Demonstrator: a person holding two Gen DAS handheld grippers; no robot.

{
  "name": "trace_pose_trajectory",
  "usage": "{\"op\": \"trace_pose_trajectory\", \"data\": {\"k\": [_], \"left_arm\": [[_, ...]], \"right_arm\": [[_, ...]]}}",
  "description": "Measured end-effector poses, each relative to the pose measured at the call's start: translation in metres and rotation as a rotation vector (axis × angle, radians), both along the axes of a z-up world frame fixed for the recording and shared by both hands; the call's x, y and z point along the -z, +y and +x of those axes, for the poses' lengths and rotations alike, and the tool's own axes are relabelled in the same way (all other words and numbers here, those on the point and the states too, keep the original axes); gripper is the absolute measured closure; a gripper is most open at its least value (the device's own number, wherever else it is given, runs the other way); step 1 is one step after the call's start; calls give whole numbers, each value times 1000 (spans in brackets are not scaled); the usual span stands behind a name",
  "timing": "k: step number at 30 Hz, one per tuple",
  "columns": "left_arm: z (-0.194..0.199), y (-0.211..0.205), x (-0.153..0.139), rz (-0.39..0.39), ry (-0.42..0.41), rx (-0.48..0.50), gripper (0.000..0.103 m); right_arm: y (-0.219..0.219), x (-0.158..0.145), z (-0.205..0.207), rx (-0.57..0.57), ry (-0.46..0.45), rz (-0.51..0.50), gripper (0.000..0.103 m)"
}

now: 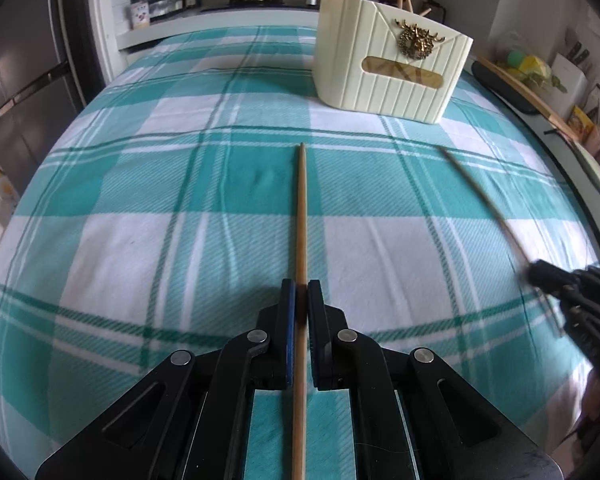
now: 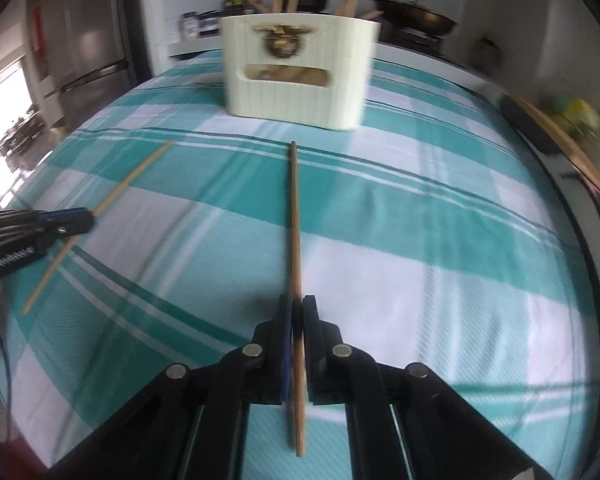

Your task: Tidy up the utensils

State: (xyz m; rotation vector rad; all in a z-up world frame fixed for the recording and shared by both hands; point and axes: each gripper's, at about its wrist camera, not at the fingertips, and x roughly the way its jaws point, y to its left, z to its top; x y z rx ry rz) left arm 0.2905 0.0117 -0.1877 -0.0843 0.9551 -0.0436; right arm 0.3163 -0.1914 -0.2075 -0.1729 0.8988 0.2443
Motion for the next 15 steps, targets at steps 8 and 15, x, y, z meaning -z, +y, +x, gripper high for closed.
{"op": "trace_pose_trajectory", "data": {"k": [8,15], "left_arm": [[-15,5,-2,-2,6,47,61],[-10,8,2,27,28,26,18]], "right_arm": [[-48,-5,-40,107,1,-48,95],[-51,-10,-27,69,-13,-23,43]]}}
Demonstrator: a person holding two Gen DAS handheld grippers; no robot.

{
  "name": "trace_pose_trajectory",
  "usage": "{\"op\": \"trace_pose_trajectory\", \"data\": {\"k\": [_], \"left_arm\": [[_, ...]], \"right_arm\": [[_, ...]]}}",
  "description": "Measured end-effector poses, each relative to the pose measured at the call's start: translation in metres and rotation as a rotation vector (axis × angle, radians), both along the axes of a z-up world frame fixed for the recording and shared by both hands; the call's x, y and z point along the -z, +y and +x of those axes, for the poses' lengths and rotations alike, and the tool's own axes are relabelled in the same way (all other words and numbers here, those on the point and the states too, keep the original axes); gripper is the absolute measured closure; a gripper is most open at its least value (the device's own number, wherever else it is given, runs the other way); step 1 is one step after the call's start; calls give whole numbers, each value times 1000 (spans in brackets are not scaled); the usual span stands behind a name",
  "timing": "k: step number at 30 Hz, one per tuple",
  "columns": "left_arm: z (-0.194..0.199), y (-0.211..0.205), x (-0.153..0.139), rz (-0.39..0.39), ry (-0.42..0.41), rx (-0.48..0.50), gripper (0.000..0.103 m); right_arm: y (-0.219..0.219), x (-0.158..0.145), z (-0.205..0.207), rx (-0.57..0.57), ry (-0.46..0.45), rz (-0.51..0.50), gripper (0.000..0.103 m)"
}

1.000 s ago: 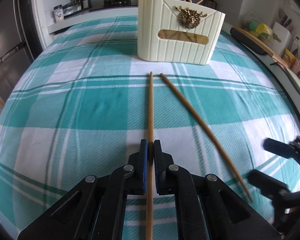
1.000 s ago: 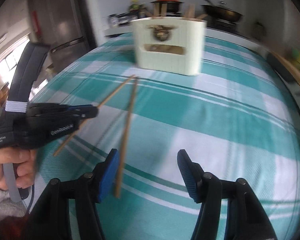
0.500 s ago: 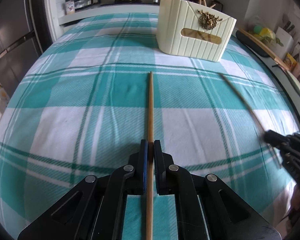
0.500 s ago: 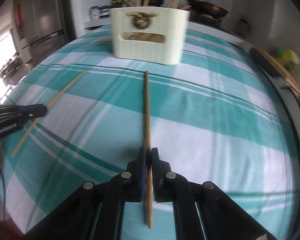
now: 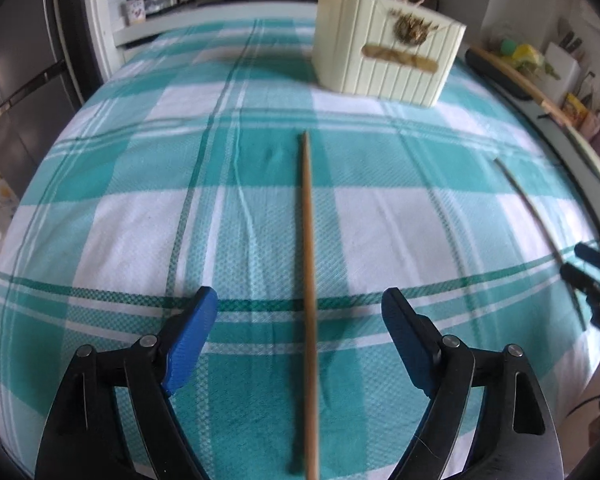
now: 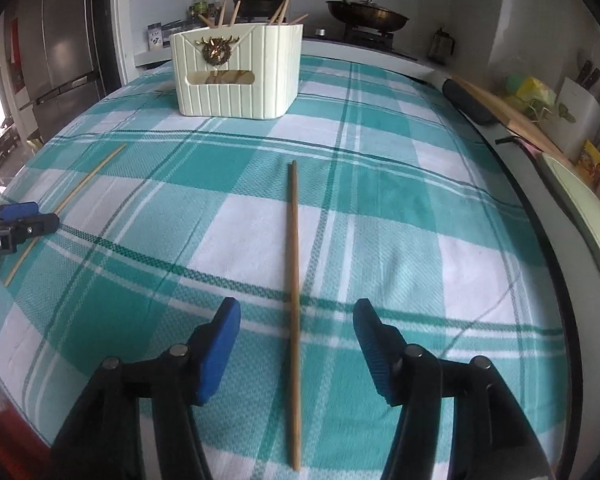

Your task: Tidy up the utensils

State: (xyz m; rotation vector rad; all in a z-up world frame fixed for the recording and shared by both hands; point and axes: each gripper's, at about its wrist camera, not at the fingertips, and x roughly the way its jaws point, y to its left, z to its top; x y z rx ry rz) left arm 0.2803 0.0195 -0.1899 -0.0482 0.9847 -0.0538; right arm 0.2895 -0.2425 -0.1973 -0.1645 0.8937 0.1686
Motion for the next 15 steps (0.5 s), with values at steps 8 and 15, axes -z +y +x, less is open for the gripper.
{"op": "trace_pose_trajectory", "data": {"k": [8,15], "left_arm": [[2,-3,7,61,16,14,4],[6,-2,6,64,42,37,1]], "right_arm": [[-2,12,13,-29,58,41,42],[-3,13,10,-29,48,47,41]]}}
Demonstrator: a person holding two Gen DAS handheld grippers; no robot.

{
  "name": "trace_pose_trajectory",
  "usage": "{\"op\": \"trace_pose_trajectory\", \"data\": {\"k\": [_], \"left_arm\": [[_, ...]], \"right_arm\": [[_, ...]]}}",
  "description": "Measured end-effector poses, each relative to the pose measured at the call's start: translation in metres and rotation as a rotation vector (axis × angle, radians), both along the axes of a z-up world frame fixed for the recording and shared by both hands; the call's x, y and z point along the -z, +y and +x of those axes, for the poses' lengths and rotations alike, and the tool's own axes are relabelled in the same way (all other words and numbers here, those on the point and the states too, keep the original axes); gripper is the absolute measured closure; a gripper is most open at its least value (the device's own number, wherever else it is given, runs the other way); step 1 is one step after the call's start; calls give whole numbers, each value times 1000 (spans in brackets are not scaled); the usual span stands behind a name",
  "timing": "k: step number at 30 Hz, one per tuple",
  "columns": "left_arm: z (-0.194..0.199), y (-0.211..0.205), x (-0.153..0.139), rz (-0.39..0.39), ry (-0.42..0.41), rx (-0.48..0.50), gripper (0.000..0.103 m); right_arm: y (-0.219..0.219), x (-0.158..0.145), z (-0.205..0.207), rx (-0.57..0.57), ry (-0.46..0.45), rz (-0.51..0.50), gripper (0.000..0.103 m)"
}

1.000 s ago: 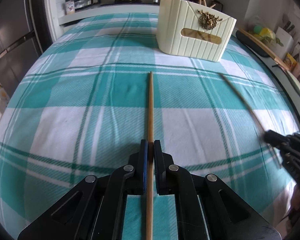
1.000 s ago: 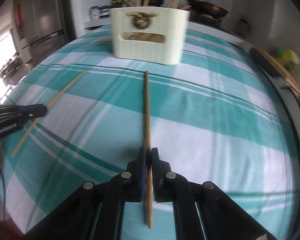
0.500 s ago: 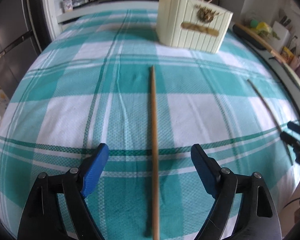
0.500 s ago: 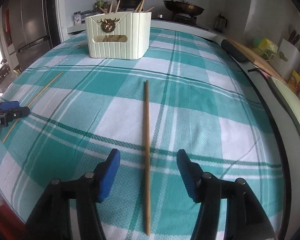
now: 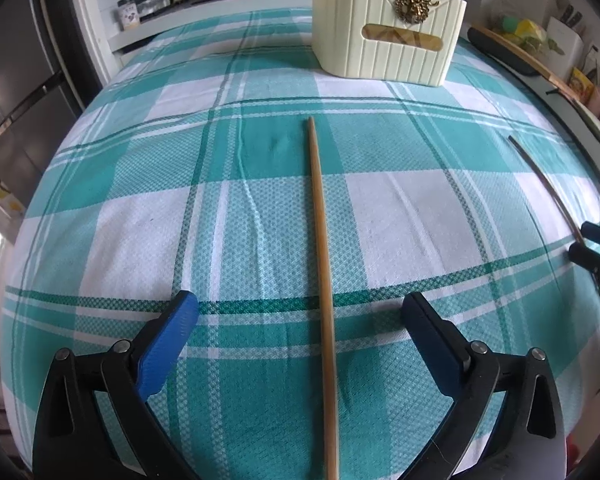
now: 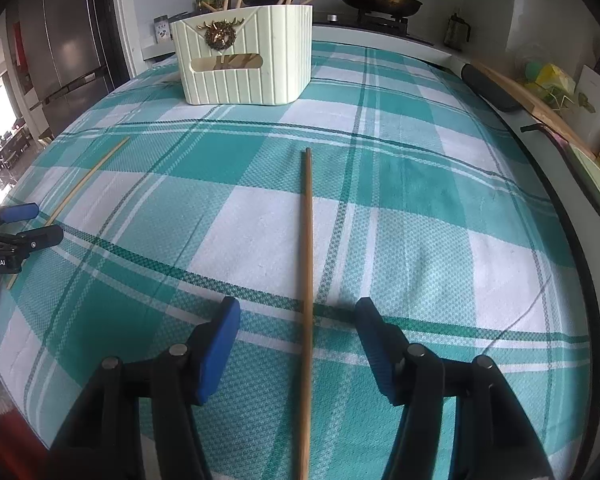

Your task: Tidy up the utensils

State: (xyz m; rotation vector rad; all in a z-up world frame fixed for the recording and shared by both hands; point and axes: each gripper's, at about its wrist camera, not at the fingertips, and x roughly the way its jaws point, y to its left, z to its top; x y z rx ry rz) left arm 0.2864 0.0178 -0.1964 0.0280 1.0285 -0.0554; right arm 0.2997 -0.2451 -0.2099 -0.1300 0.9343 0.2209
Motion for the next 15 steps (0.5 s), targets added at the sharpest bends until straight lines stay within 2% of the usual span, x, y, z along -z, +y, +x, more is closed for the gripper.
{"op": "trace_pose_trajectory", "data": {"k": [4,7,9,10,13,15], "left_arm": [[9,3,-3,-9,47,48,3],[21,12,-7,-33,74,70,11],[32,15,-9,-56,94,86,16],[37,15,-9,-55,100,90,17],[55,8,-9,-16,121,122,25],[68,2,-9,-1,132,150,33]], "right_arm": [[0,-3,5,-25,54,-11,41],[-1,-5,11,-69,124,-25,42],[-2,-6,16,-97,161,-37,45],[-2,-7,18,-107,173,-41,50],[0,-8,35,-128,200,-59,59],[3,-9,53,-136,210,-59,62]]}}
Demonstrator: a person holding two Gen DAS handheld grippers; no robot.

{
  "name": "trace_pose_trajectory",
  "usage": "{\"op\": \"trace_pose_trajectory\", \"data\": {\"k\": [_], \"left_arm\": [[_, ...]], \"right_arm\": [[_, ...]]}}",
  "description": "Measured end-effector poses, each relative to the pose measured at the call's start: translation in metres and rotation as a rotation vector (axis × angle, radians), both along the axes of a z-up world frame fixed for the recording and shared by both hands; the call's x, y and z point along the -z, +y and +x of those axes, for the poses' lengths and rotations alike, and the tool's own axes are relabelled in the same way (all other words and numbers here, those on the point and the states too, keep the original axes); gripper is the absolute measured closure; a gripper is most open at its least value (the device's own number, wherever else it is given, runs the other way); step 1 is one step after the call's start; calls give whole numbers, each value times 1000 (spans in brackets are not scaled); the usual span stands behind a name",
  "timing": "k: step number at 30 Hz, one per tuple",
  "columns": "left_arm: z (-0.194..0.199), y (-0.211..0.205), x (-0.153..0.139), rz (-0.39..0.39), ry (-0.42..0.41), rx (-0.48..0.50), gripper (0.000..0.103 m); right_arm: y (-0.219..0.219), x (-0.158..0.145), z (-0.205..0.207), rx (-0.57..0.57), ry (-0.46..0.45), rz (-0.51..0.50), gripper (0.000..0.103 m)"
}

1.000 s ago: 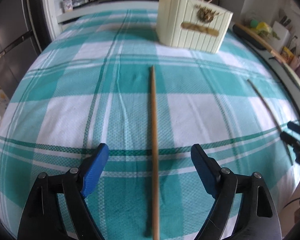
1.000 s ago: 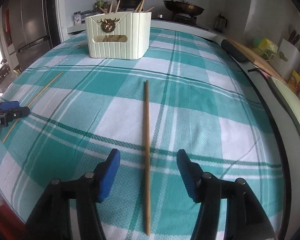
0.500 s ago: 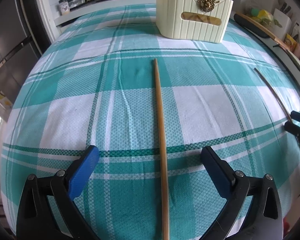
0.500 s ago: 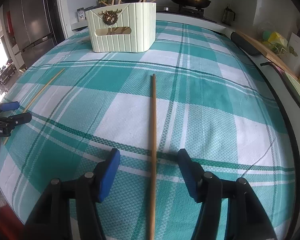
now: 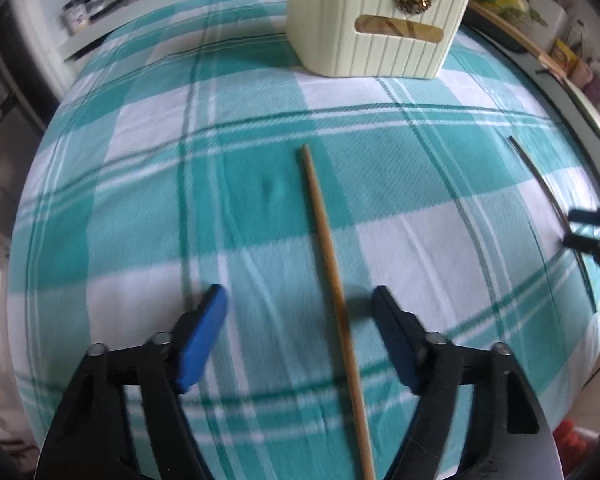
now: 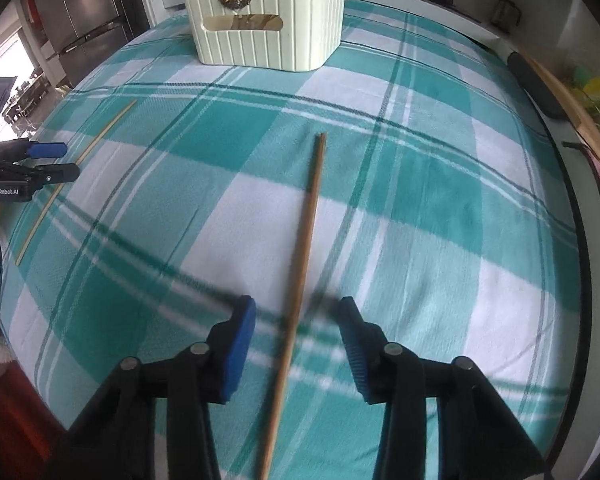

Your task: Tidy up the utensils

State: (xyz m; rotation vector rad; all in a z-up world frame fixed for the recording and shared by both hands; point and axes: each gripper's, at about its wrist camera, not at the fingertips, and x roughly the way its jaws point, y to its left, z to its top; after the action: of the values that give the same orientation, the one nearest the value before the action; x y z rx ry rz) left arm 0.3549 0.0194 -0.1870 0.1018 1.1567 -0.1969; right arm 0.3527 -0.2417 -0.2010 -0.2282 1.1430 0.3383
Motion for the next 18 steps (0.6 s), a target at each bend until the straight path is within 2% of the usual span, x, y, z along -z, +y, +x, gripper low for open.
{"op": "trace_pose_trajectory", "data": {"k": [1,3,4,5,6,8,12,18], "left_arm": [[5,-1,0,-2,3,6,35],[16,-3,-2,-2,10,5,50],[21,-4,-2,1,11,2,53],[26,-5,-3,-4,11,-1,63],[29,-6,-4,-4,6,-5,78],[34,-8,-4,-25,4,1,97],[29,-3,-12,-107,-25,-17,99],[-7,5,-66,-186,-185,-2,99]], "right_arm": [[2,0,7,0,0,0,63],[6,0,27,3,3,9,66],[8,0,38,8,1,17,69],[10,0,45,12,0,21,73],[13,0,55,19,-7,23,82],[15,-1,70,31,-7,39,96],[12,-6,84,86,-12,109,97],[9,-56,49,79,-163,205,97]]}}
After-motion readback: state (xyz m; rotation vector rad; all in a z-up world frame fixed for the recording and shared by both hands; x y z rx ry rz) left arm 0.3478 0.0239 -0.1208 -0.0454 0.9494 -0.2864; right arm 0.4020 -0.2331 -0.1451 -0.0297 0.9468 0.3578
